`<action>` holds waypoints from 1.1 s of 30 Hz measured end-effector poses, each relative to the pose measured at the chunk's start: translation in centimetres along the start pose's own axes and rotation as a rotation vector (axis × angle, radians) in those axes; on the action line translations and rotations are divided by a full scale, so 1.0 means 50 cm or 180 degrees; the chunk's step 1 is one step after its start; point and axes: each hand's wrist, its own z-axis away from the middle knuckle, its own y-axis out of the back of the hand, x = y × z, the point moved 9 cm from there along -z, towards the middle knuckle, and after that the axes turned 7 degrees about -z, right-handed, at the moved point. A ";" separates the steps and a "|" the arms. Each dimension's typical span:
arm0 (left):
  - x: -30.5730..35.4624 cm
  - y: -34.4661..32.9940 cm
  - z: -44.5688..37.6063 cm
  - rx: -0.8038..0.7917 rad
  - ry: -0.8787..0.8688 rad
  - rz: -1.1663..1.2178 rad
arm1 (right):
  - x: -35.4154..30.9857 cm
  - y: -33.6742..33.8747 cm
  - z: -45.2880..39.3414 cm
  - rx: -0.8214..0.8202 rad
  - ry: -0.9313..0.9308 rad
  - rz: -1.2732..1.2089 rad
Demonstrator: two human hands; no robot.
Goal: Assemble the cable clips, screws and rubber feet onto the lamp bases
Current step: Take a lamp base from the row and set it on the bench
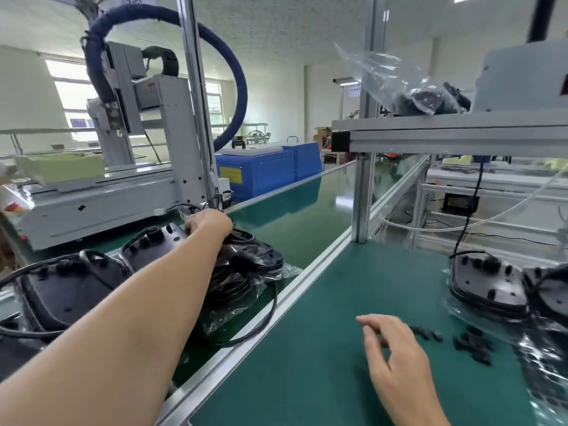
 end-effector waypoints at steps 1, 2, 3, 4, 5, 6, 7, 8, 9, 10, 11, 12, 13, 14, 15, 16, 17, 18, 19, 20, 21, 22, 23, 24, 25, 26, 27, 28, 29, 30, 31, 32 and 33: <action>0.003 -0.002 -0.005 -0.0004 -0.0063 -0.0194 | 0.003 0.002 0.000 -0.0011 -0.0067 -0.0045; 0.008 -0.006 -0.009 0.0022 -0.0136 -0.0311 | 0.006 0.006 0.001 -0.0002 -0.0158 -0.0109; 0.015 -0.007 -0.004 0.0049 -0.0233 -0.0523 | 0.010 0.012 0.001 0.0033 -0.0278 -0.0210; 0.016 -0.012 0.000 0.0117 -0.0292 -0.0585 | 0.016 0.021 0.000 0.0091 -0.0415 -0.0338; 0.019 -0.013 0.004 0.0225 -0.0307 -0.0634 | 0.024 0.033 -0.001 0.0168 -0.0548 -0.0461; 0.021 -0.009 0.008 0.0364 -0.0285 -0.0766 | 0.031 0.049 -0.002 0.0248 -0.0657 -0.0547; 0.025 -0.001 0.018 0.0460 -0.0231 -0.1017 | 0.037 0.069 -0.003 0.0322 -0.0743 -0.0592; 0.029 0.008 0.031 0.0463 -0.0164 -0.1236 | 0.042 0.091 -0.003 0.0388 -0.0807 -0.0611; 0.042 0.015 0.041 0.0477 -0.0176 -0.1400 | 0.046 0.116 -0.002 0.0446 -0.0848 -0.0606; 0.065 0.024 0.048 0.0524 -0.0259 -0.1547 | 0.050 0.142 0.001 0.0502 -0.0870 -0.0563; 0.098 0.031 0.061 0.0574 -0.0437 -0.1639 | 0.054 0.171 0.004 0.0557 -0.0881 -0.0484; 0.140 0.035 0.078 0.0690 -0.0688 -0.1680 | 0.059 0.198 0.008 0.0610 -0.0897 -0.0404; 0.194 0.037 0.099 0.0843 -0.1016 -0.1591 | 0.065 0.225 0.011 0.0678 -0.0919 -0.0348; 0.249 0.036 0.128 0.0974 -0.1331 -0.1398 | 0.073 0.250 0.014 0.0767 -0.0951 -0.0320; 0.303 0.029 0.167 0.1037 -0.1624 -0.1198 | 0.081 0.274 0.018 0.0870 -0.0982 -0.0299; 0.353 0.012 0.213 0.0986 -0.1891 -0.1020 | 0.088 0.296 0.021 0.0966 -0.1001 -0.0268; 0.401 -0.012 0.261 0.0865 -0.2130 -0.0845 | 0.093 0.314 0.025 0.1046 -0.1022 -0.0232; 0.446 -0.044 0.307 0.0683 -0.2334 -0.0659 | 0.099 0.329 0.030 0.1109 -0.1048 -0.0195; 0.490 -0.078 0.352 0.0464 -0.2510 -0.0462 | 0.103 0.343 0.033 0.1163 -0.1061 -0.0170; 0.531 -0.113 0.394 0.0217 -0.2658 -0.0245 | 0.104 0.354 0.036 0.1208 -0.1057 -0.0153; 0.568 -0.148 0.432 -0.0082 -0.2750 -0.0034 | 0.103 0.364 0.038 0.1249 -0.1044 -0.0127; 0.603 -0.186 0.463 -0.0434 -0.2751 0.0176 | 0.100 0.373 0.038 0.1290 -0.1019 -0.0083; 0.632 -0.223 0.490 -0.0847 -0.2656 0.0409 | 0.096 0.382 0.037 0.1327 -0.0986 -0.0017; 0.656 -0.258 0.513 -0.1309 -0.2463 0.0699 | 0.092 0.389 0.037 0.1351 -0.0953 0.0068; 0.673 -0.289 0.537 -0.1764 -0.2211 0.1016 | 0.088 0.394 0.036 0.1351 -0.0912 0.0160; 0.686 -0.314 0.556 -0.2070 -0.1982 0.1270 | 0.085 0.396 0.035 0.1340 -0.0860 0.0239; 0.697 -0.329 0.568 -0.2205 -0.1837 0.1391 | 0.084 0.398 0.034 0.1327 -0.0797 0.0297; 0.705 -0.338 0.572 -0.2202 -0.1779 0.1330 | 0.084 0.397 0.034 0.1316 -0.0733 0.0347; 0.710 -0.348 0.573 -0.2219 -0.1739 0.1208 | 0.084 0.395 0.034 0.1314 -0.0672 0.0402; 0.715 -0.359 0.576 -0.2351 -0.1702 0.1123 | 0.083 0.393 0.033 0.1313 -0.0608 0.0455; 0.719 -0.375 0.578 -0.2616 -0.1584 0.1215 | 0.082 0.391 0.033 0.1309 -0.0554 0.0492; 0.728 -0.389 0.577 -0.2870 -0.1470 0.1450 | 0.081 0.388 0.032 0.1303 -0.0515 0.0511; 0.735 -0.398 0.576 -0.3035 -0.1380 0.1724 | 0.082 0.387 0.031 0.1302 -0.0481 0.0530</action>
